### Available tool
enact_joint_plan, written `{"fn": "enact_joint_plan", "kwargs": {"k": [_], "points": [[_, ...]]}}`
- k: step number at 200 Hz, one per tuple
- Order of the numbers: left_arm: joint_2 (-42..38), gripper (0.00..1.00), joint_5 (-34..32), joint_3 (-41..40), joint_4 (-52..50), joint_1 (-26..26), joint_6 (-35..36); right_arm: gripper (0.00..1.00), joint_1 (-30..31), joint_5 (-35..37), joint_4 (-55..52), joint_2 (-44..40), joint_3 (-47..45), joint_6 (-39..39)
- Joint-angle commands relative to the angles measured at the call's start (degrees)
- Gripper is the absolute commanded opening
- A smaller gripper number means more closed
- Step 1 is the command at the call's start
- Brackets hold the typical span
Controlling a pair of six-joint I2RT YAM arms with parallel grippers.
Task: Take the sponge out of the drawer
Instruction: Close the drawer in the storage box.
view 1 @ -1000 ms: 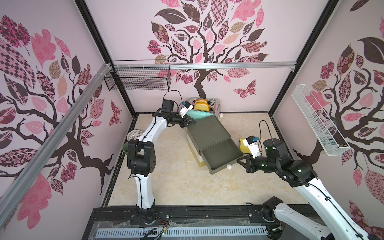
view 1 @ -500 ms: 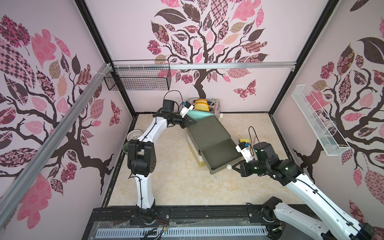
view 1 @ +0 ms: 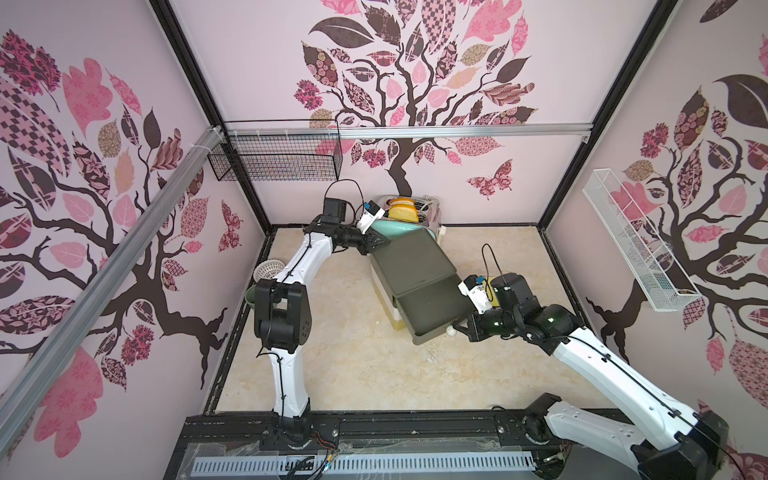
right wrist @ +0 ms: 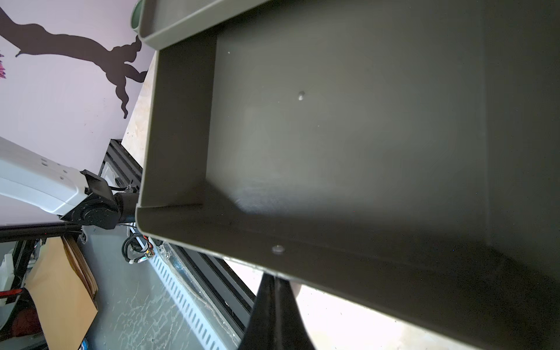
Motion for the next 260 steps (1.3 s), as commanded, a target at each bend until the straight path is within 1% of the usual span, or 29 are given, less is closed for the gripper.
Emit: {"fn": "enact_joint_plan", "kwargs": {"k": [1,44,102,144,190,220,260], "points": [[2.66,0.21,0.04,-0.79,-4.47,-1.04,0.9,0.0,-0.08,4.92,6.82,3.55,1.95,-2.05],[3.05,0.21,0.35,-0.65,-4.46,-1.31,0.86,0.0,-0.06,6.87,9.01,6.04,4.21,-2.99],[3.34,0.21,0.29,-0.8,-4.54,-2.17,0.86,0.0,-0.08,7.22,12.22,9.12,6.73,-3.38],[3.31,0.21,0.37,-0.91,-4.64,-2.58,0.86,0.0,-0.08,7.83,15.89,13.4,7.75,-3.97],[3.17,0.21,0.41,-1.07,-4.85,-2.73,0.9,0.0,-0.09,9.11,19.21,17.78,11.34,-5.31],[3.07,0.21,0.47,-1.21,-4.82,-2.8,0.91,0.0,-0.1,10.21,21.79,20.48,11.44,-6.57],[3.2,0.21,0.44,-1.28,-5.04,-2.99,0.95,0.0,-0.09,8.92,24.91,21.98,11.92,-5.16]]}}
